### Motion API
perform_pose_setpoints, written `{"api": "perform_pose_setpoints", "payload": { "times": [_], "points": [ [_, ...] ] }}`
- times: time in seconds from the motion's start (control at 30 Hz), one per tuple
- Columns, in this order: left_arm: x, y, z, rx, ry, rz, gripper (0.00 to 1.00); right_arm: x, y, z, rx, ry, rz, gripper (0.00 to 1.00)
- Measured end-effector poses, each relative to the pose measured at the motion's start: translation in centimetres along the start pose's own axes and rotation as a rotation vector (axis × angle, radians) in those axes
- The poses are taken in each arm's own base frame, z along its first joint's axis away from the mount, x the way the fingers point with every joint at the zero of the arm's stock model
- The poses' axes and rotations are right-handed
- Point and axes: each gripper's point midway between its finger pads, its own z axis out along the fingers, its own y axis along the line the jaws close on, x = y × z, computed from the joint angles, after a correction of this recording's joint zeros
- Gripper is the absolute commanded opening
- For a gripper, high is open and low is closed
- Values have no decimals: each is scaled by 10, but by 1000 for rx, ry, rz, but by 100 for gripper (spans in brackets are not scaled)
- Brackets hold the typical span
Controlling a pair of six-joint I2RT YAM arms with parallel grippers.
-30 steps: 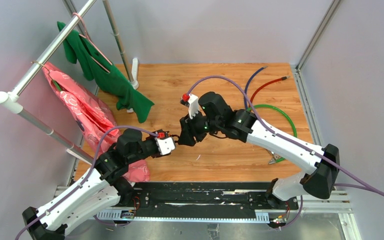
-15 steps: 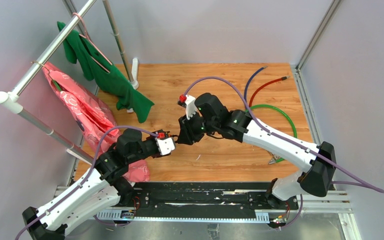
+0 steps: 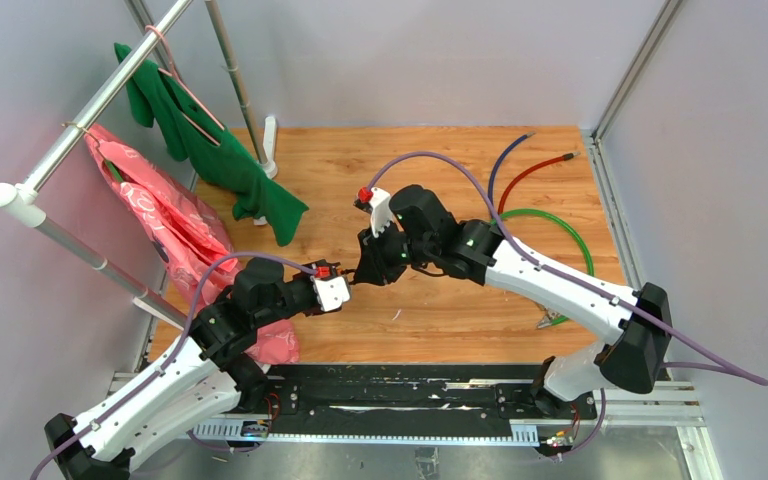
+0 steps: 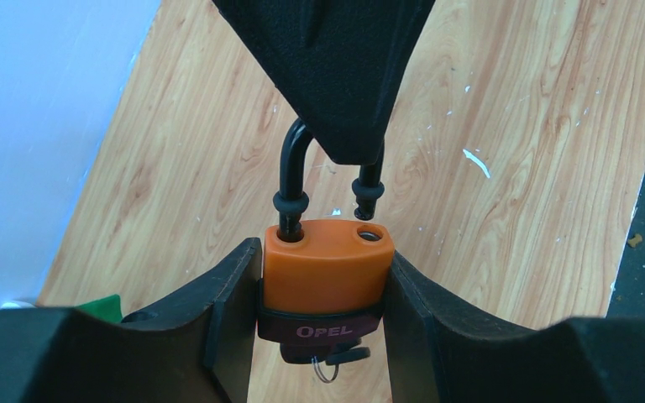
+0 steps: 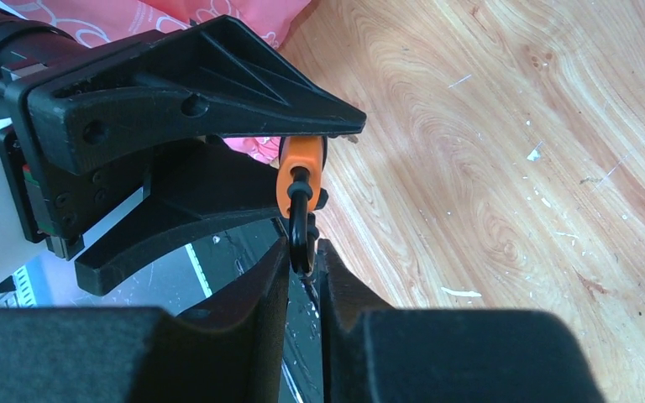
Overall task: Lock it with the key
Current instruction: Lock the lock.
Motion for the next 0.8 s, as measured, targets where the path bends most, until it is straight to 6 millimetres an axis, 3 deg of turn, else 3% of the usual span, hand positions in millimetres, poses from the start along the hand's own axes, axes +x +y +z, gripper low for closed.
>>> {"api": "perform_pose_setpoints", "payload": {
  "times": [0.17,0.8],
  "points": [
    [-1,1,0,-6,-5,0,0,1,0,1,-3,2,0,0],
    [12,3,-2,-50,60,-99,0,1,-1,20,-38,-87,93,0]
  ]
}}
